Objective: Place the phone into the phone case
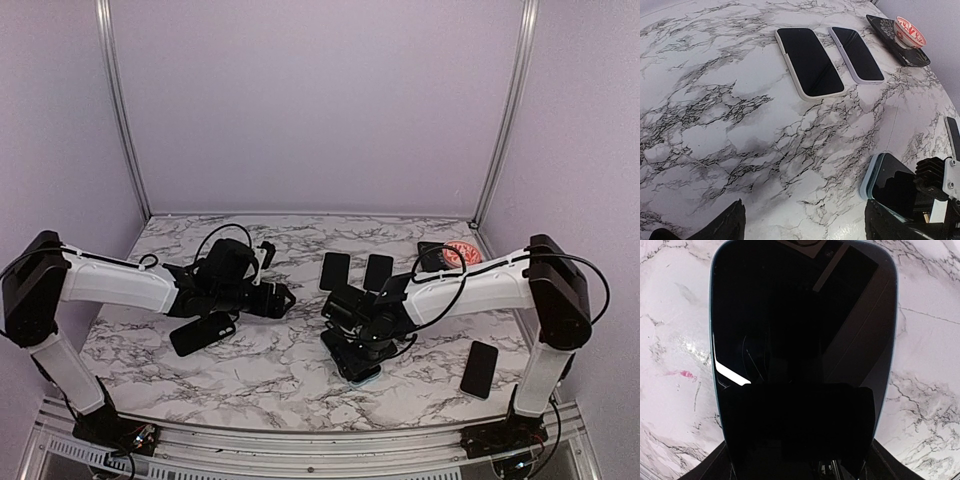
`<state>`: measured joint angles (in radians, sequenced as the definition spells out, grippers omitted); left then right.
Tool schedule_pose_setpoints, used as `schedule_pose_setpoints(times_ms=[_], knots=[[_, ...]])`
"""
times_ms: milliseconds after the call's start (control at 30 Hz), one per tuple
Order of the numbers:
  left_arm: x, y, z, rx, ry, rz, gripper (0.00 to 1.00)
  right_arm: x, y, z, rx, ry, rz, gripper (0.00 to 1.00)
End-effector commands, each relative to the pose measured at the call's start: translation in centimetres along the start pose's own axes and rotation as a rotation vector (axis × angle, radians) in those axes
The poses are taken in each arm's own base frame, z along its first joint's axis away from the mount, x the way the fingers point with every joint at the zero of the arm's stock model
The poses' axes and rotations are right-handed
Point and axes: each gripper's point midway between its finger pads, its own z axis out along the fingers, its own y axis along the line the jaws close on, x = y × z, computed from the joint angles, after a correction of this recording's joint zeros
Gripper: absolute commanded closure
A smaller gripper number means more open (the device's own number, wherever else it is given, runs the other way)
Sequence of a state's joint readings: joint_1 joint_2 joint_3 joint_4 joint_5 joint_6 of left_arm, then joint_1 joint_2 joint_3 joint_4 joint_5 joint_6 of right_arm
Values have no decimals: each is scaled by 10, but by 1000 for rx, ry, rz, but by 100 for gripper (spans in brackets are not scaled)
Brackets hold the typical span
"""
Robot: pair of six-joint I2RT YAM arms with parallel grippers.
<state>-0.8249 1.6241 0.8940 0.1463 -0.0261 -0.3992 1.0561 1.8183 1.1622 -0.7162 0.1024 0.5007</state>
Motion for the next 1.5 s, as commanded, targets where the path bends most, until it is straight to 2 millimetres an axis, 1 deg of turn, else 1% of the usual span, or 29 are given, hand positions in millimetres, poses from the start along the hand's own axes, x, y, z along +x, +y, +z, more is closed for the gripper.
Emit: schedule_pose_setpoints(times_ms=[0,100,167,233,300,433,500,567,633,667,700,733,800,867,933,967,1033,1067,1133,1200,1267,1333,1400,1467], knots=[[3,-15,20,87,29,-89,18,-20,3,5,4,-55,-1,66],[14,-11,29,68,68,-81,20,-16,1,12,14,-33,-7,48],[19,-10,31,62,85,-58,20,-16,1,11,15,-26,-18,35],[22,-13,30,60,92,-9,20,-18,1,7,7,-20,-30,23],[24,-18,27,58,96,54,21,-20,2,0,-12,-19,-43,15],[34,-26,21,20,107,221,22,-20,4,-19,-91,-18,-68,6],[41,-32,20,15,127,283,23,-18,11,-28,-163,-13,-75,3],[49,-42,20,29,142,339,24,-21,11,-42,-196,-39,-81,3],[58,-54,19,48,152,407,27,-21,5,-54,-225,-61,-67,3],[64,-60,18,53,158,453,29,-20,0,-58,-247,-69,-55,5],[67,-65,18,44,155,504,33,-19,-3,-61,-278,-73,-40,9],[71,-75,17,41,150,571,36,-19,-7,-63,-310,-83,-18,16],[82,-92,12,58,139,735,38,-16,-14,-61,-374,-89,44,39],[86,-100,13,76,137,756,43,-11,-17,-55,-420,-80,82,61],[89,-101,17,85,148,756,47,-10,-11,-53,-462,-82,77,80],[89,-102,18,87,148,754,49,-12,-1,-57,-518,-91,71,87],[88,-103,22,83,144,742,51,-16,12,-62,-573,-123,57,97],[88,-103,23,81,141,738,52,-17,15,-62,-577,-132,54,100],[88,-102,28,78,130,732,54,-16,17,-56,-575,-131,63,100],[86,-103,33,82,115,729,55,-13,18,-47,-577,-111,80,100],[85,-112,34,124,95,751,55,-9,19,-37,-582,-87,95,100],[79,-120,34,150,56,759,55,-6,21,-29,-591,-67,106,100],[75,-121,35,138,39,771,55,-4,22,-22,-598,-48,113,100],[75,-118,37,125,41,778,55,4,19,-11,-574,-16,127,100]])
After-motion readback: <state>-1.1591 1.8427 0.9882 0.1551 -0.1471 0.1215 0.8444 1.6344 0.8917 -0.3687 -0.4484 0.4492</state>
